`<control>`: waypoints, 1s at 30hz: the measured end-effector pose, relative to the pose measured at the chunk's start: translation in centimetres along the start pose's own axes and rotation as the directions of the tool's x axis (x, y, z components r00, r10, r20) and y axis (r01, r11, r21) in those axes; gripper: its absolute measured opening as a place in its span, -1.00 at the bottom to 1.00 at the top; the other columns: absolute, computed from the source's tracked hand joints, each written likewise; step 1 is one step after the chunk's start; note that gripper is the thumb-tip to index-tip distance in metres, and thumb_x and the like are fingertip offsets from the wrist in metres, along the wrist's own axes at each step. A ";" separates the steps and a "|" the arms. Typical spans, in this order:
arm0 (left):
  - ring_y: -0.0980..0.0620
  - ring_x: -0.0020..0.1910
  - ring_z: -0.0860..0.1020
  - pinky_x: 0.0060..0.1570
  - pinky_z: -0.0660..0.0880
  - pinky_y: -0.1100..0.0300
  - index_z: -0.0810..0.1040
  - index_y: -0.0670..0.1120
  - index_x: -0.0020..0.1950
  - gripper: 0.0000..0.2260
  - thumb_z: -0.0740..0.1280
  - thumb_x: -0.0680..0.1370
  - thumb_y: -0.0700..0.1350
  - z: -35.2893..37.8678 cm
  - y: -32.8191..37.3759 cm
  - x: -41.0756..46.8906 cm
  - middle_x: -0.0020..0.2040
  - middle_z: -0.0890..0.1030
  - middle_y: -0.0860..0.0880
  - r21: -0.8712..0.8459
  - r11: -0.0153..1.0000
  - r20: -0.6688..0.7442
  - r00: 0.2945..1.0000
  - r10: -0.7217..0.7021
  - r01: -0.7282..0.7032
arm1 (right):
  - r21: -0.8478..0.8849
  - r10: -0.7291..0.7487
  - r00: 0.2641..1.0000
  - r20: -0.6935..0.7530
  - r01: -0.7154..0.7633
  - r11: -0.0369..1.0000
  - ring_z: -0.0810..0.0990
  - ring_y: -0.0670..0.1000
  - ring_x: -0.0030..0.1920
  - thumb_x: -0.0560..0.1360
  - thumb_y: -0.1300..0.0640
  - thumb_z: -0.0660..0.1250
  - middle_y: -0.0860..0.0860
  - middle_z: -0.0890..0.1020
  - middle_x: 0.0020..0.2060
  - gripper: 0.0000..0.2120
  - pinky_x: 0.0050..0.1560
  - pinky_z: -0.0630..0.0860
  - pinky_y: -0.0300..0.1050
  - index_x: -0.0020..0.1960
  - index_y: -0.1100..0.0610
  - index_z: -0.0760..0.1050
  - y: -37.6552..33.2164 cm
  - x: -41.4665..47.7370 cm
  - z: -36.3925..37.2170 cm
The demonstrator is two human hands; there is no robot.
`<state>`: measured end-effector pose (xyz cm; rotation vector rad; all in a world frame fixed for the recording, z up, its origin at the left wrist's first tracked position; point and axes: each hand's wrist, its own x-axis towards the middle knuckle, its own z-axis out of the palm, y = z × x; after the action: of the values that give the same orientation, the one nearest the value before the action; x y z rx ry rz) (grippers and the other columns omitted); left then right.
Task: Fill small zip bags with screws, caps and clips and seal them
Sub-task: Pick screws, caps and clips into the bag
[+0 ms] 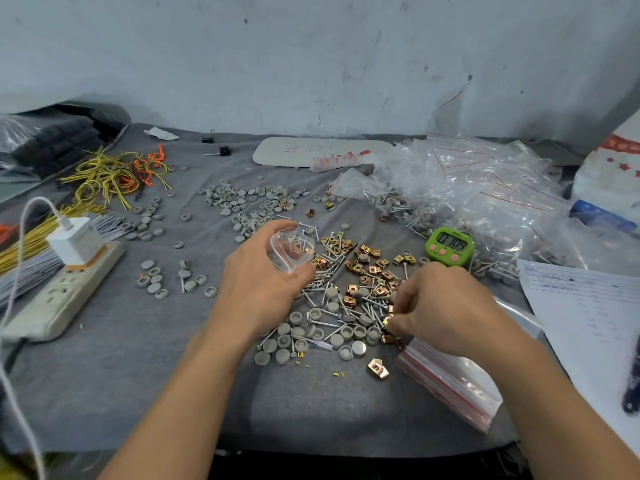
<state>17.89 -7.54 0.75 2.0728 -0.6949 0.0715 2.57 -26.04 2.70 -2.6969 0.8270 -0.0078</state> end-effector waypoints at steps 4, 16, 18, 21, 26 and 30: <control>0.29 -0.06 0.57 -0.21 0.35 0.43 0.50 0.28 0.29 -0.52 0.55 0.43 0.04 0.0 0.1 0.0 0.02 0.63 0.24 0.007 1.000 0.005 1.000 -0.001 0.001 | -0.082 -0.013 0.995 0.101 0.022 0.996 0.64 -0.12 -0.25 0.22 -0.15 0.62 -0.17 0.69 -0.32 -0.79 -0.21 0.63 -0.11 -0.24 -0.10 0.69 -0.2 -1.1 -0.2; 0.41 -0.18 0.55 -0.34 0.37 0.55 0.51 0.30 0.22 -0.55 0.57 0.43 -0.01 0.5 0.6 -0.1 -0.03 0.64 0.23 0.012 1.000 0.032 0.999 0.021 -0.021 | 0.107 -0.031 0.987 -0.159 0.048 0.993 0.67 0.01 -0.12 0.54 0.14 0.37 -0.09 0.73 -0.13 -0.80 -0.05 0.63 -0.06 -0.16 -0.16 0.59 -0.5 0.3 1.4; 0.43 -0.17 0.53 -0.30 0.35 0.56 0.50 0.32 0.20 -0.56 0.56 0.42 -0.01 0.6 0.8 0.0 -0.04 0.65 0.24 0.020 1.000 0.031 0.999 0.022 -0.022 | 0.366 -0.015 0.963 -0.268 0.116 0.923 0.70 -0.07 -0.14 0.53 0.18 0.43 -0.12 0.75 -0.16 -0.76 -0.02 0.64 -0.13 -0.16 -0.16 0.66 -0.9 0.8 1.8; 0.40 -0.14 0.54 -0.27 0.34 0.54 0.50 0.31 0.20 -0.54 0.56 0.40 -0.01 0.9 0.9 -0.2 -0.05 0.67 0.23 0.031 0.999 0.035 0.999 0.024 -0.025 | 0.626 0.000 0.940 -0.341 0.228 0.746 0.70 -0.21 -0.25 0.47 0.28 0.48 -0.20 0.73 -0.29 -0.69 -0.15 0.58 -0.26 -0.22 -0.15 0.70 -2.1 1.0 2.1; 0.20 -0.04 0.59 -0.10 0.43 0.30 0.49 0.29 0.28 -0.47 0.55 0.37 -0.01 1.2 1.1 -0.5 0.03 0.67 0.21 0.035 0.998 0.063 0.997 0.054 -0.057 | 0.770 0.014 0.922 -0.386 0.315 0.555 0.69 -0.14 -0.38 0.39 0.31 0.46 -0.14 0.73 -0.34 -0.72 -0.32 0.54 -0.28 -0.19 -0.08 0.72 -4.7 1.0 2.5; 0.25 -0.02 0.57 -0.13 0.40 0.44 0.49 0.30 0.29 -0.41 0.55 0.35 -0.09 1.1 1.0 -0.5 0.03 0.64 0.19 0.044 0.994 0.091 0.991 0.097 -0.101 | 0.842 0.031 0.940 -0.339 0.289 0.457 0.53 -0.13 -0.52 0.37 0.31 0.50 -0.05 0.73 -0.38 -0.72 -0.43 0.45 -0.22 -0.18 -0.08 0.71 -6.0 1.4 2.9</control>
<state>16.77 -8.65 0.70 2.0971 -0.8580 0.0531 7.27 -21.30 1.68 -1.7130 0.4539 -0.7264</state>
